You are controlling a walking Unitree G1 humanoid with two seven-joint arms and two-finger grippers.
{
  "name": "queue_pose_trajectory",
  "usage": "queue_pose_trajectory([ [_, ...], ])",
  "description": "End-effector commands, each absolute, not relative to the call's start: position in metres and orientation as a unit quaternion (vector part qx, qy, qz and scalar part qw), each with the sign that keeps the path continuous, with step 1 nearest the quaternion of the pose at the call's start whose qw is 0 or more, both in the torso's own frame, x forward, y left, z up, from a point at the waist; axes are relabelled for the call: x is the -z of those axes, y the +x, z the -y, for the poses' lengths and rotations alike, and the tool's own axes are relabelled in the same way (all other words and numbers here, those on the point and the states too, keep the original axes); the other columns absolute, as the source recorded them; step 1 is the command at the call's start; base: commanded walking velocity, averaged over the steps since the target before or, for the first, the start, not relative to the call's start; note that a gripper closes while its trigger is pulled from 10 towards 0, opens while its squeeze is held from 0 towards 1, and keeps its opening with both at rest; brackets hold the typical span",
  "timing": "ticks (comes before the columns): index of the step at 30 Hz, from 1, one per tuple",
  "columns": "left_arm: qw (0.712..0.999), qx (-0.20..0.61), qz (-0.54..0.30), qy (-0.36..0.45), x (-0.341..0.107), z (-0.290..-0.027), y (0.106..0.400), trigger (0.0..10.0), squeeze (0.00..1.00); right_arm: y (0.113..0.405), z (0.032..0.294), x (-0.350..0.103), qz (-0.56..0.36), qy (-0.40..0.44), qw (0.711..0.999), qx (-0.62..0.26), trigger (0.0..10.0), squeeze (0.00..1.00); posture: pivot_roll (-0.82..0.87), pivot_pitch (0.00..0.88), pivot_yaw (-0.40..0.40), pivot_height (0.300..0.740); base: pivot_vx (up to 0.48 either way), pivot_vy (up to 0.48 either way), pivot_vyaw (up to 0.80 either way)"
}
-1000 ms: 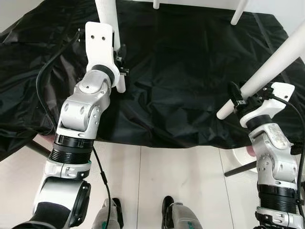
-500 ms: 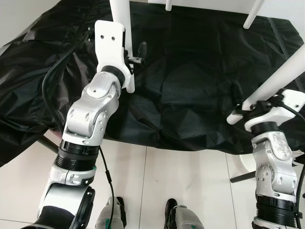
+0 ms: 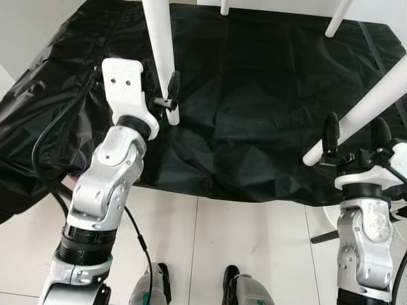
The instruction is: Building children table
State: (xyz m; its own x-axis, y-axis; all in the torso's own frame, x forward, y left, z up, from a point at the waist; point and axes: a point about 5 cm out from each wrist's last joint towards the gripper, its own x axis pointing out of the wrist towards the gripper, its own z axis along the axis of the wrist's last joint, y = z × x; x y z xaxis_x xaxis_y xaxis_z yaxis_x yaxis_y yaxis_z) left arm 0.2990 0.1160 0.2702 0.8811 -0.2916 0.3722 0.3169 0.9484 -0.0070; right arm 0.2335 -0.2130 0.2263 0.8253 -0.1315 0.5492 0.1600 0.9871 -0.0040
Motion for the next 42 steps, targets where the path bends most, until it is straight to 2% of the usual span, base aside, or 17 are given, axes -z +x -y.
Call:
queue_pose_trajectory([
  [1,0.941,0.279,0.192,-0.001,-0.267,-0.107,0.289,10.0,0.00,0.229,0.211,-0.225,0.284,-0.028,0.955,0.077,10.0,0.00,0.12,0.241,0.052,0.740,0.000,0.000,0.00],
  [12,0.948,0.270,0.169,0.020,-0.239,-0.115,0.276,10.0,0.00,0.217,0.205,-0.206,0.257,-0.047,0.962,0.077,10.0,0.00,0.11,0.235,0.052,0.740,0.000,0.000,0.00],
  [20,0.947,0.276,0.161,0.039,-0.220,-0.123,0.261,10.0,0.00,0.209,0.182,-0.178,0.210,-0.058,0.976,-0.005,10.0,0.00,0.11,0.217,0.042,0.740,0.000,0.000,0.00],
  [22,0.944,0.287,0.155,0.040,-0.216,-0.123,0.257,10.0,0.00,0.209,0.176,-0.174,0.200,-0.055,0.978,-0.038,10.0,0.00,0.11,0.206,0.039,0.740,0.000,0.000,0.00],
  [25,0.934,0.334,0.126,0.019,-0.205,-0.122,0.245,10.0,0.00,0.208,0.159,-0.165,0.172,-0.050,0.972,-0.153,10.0,0.00,0.10,0.189,0.028,0.740,0.000,0.000,0.00],
  [29,0.925,0.362,0.115,0.025,-0.198,-0.122,0.238,10.0,0.00,0.210,0.154,-0.160,0.154,-0.044,0.965,-0.207,10.0,0.00,0.10,0.182,0.021,0.740,0.000,0.000,0.00],
  [35,0.894,0.443,0.050,0.047,-0.163,-0.121,0.223,10.0,0.00,0.206,0.144,-0.141,0.085,-0.040,0.926,-0.365,10.0,0.00,0.11,0.174,-0.003,0.740,0.000,0.000,0.00],
  [42,0.885,0.462,0.021,0.057,-0.149,-0.123,0.215,10.0,0.00,0.202,0.146,-0.132,0.045,-0.030,0.907,-0.419,10.0,0.00,0.11,0.180,-0.010,0.740,0.000,0.000,0.00],
])
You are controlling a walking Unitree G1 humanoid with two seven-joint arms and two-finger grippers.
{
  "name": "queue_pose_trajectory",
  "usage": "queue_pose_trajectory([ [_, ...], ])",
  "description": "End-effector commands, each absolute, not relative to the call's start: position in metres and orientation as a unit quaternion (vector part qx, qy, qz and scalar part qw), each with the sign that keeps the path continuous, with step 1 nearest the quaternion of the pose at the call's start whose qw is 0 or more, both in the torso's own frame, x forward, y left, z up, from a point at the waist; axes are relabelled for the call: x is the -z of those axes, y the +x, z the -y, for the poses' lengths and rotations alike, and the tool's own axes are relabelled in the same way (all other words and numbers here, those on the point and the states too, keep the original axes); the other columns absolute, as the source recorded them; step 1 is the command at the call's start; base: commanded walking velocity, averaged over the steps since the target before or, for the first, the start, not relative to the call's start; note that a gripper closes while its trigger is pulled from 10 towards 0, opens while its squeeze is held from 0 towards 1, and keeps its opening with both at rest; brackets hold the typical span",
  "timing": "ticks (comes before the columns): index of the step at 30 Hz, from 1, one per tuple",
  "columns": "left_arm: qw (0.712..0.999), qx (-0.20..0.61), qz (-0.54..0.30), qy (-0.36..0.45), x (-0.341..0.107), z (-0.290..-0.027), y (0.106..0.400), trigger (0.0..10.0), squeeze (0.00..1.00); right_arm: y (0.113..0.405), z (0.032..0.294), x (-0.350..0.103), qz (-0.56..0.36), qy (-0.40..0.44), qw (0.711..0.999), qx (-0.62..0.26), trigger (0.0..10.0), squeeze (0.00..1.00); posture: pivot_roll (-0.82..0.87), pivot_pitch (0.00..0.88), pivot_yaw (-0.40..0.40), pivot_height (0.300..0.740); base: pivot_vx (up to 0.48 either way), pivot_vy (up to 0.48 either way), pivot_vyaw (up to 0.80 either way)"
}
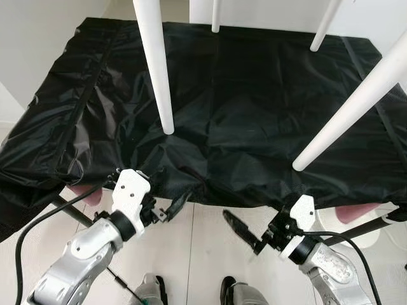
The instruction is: Building children table
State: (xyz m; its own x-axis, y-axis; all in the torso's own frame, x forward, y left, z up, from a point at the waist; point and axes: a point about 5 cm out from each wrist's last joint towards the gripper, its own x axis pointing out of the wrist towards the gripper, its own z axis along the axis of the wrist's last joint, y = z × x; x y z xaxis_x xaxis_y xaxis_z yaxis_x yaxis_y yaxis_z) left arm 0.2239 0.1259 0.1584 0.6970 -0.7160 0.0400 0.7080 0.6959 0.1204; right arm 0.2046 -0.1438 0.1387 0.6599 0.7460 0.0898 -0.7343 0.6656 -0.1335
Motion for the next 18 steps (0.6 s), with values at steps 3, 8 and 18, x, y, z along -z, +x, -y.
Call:
queue_pose_trajectory([
  [3,0.884,0.464,-0.002,0.058,-0.134,-0.127,0.213,10.0,0.00,0.196,0.148,-0.118,0.000,-0.010,0.892,-0.451,10.0,0.00,0.12,0.180,-0.016,0.740,0.000,0.000,0.00],
  [8,0.886,0.458,-0.023,0.064,-0.119,-0.131,0.212,10.0,0.00,0.193,0.153,-0.104,-0.037,0.003,0.886,-0.462,10.0,0.00,0.12,0.176,-0.016,0.740,0.000,0.000,0.00],
  [18,0.911,0.370,-0.164,0.087,-0.024,-0.161,0.212,10.0,0.00,0.198,0.194,-0.014,-0.188,0.038,0.920,-0.341,10.0,0.00,0.11,0.152,-0.012,0.740,0.000,0.000,0.00],
])
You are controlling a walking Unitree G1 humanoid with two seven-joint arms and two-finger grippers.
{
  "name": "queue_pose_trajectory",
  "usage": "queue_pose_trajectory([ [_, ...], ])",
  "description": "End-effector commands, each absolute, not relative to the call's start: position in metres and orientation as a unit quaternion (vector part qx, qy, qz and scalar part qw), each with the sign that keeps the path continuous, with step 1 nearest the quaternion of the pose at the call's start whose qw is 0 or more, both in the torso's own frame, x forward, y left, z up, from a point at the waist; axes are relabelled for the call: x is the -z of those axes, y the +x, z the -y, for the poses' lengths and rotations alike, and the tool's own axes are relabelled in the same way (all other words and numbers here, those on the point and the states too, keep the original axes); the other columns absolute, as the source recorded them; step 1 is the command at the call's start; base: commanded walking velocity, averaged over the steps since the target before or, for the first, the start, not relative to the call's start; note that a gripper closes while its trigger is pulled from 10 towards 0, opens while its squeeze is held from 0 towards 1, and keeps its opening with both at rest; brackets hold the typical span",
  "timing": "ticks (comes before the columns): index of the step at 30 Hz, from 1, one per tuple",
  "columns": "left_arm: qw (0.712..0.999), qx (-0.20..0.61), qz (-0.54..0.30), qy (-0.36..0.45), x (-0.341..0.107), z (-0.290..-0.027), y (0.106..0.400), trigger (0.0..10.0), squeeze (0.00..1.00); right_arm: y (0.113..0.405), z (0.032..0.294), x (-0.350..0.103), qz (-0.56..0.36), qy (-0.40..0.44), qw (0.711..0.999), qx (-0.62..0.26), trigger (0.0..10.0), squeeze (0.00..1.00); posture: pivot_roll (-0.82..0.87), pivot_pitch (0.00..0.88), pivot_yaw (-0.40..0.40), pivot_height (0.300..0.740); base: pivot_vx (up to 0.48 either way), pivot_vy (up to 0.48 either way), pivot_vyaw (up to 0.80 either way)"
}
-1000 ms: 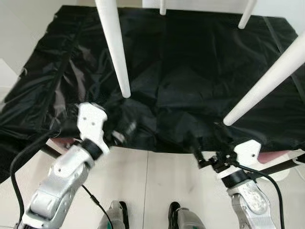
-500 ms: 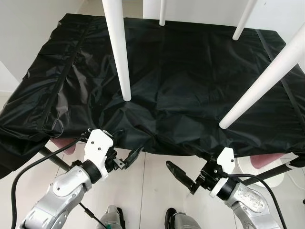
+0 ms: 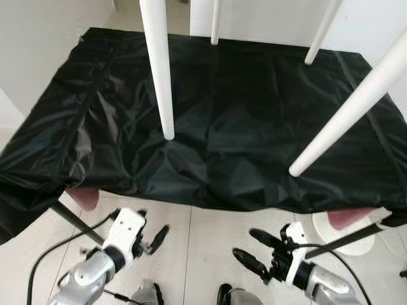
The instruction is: Building children table
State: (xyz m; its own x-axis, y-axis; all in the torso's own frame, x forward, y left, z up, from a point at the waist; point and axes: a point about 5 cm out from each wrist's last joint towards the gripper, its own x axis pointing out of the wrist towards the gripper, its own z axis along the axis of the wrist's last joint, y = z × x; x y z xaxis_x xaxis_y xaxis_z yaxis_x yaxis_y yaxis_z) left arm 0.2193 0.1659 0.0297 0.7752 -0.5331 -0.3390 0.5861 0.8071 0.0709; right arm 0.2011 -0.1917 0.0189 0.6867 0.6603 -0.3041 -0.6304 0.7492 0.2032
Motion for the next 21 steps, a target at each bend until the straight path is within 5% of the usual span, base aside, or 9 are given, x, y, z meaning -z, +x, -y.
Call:
queue_pose_trajectory([
  [1,0.913,0.358,-0.175,0.091,-0.017,-0.164,0.212,10.0,0.00,0.198,0.197,-0.008,-0.199,0.042,0.922,-0.328,10.0,0.00,0.11,0.152,-0.012,0.740,0.000,0.000,0.00],
  [7,0.922,0.306,-0.219,0.088,0.007,-0.172,0.212,10.0,0.00,0.199,0.201,0.009,-0.225,0.044,0.931,-0.285,10.0,0.00,0.11,0.150,-0.011,0.740,0.000,0.000,0.00],
  [12,0.924,0.198,-0.316,0.088,0.046,-0.188,0.207,10.0,0.00,0.208,0.218,0.033,-0.257,0.025,0.958,-0.123,10.0,0.00,0.10,0.137,-0.007,0.740,0.000,0.000,0.00],
  [21,0.916,0.129,-0.365,0.107,0.063,-0.186,0.203,10.0,0.00,0.194,0.221,0.058,-0.328,-0.009,0.943,-0.047,10.0,0.00,0.10,0.120,-0.001,0.740,0.000,0.000,0.00],
])
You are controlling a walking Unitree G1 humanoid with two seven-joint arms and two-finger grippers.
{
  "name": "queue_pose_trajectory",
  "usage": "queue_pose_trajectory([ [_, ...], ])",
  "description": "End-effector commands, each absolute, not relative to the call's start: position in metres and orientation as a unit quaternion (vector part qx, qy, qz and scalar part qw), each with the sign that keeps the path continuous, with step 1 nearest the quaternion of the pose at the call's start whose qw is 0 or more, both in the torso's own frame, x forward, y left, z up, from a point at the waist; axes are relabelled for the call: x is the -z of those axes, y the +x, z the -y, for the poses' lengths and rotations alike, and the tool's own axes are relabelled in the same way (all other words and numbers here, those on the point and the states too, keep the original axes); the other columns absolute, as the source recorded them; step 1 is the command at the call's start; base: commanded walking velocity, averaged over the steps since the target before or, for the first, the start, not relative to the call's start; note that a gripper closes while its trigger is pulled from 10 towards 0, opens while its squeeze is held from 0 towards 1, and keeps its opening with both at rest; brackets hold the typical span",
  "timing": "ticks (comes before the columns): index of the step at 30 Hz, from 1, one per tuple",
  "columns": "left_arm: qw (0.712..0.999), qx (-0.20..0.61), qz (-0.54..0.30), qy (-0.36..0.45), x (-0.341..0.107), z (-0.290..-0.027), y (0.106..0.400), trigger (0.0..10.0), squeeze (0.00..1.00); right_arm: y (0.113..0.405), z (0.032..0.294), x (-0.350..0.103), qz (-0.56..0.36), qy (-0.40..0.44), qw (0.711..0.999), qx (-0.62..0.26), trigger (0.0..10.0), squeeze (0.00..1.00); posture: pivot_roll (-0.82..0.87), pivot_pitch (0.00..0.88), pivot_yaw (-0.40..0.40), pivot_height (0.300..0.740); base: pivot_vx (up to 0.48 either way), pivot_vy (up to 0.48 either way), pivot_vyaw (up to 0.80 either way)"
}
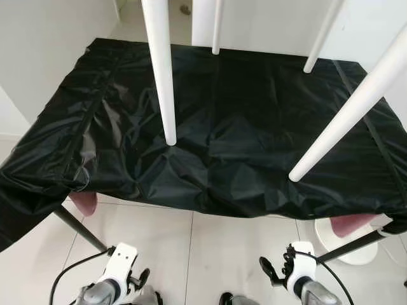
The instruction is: Building children table
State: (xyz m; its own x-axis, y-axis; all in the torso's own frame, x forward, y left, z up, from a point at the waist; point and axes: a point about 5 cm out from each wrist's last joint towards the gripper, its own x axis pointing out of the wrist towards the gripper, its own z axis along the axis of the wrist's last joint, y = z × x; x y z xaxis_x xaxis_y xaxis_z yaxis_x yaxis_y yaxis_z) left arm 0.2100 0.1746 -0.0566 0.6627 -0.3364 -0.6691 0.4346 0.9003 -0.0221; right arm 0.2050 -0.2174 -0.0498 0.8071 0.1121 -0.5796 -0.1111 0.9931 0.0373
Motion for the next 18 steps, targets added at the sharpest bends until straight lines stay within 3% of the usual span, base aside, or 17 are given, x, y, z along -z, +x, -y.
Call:
queue_pose_trajectory([
  [1,0.915,0.124,-0.368,0.106,0.064,-0.185,0.203,10.0,0.00,0.192,0.220,0.059,-0.333,-0.015,0.942,-0.042,10.0,0.00,0.10,0.120,-0.001,0.740,0.000,0.000,0.00],
  [18,0.898,0.080,-0.427,0.070,0.075,-0.181,0.198,10.0,0.00,0.149,0.208,0.092,-0.450,-0.028,0.893,0.007,10.0,0.00,0.07,0.076,0.032,0.740,0.000,0.000,0.00],
])
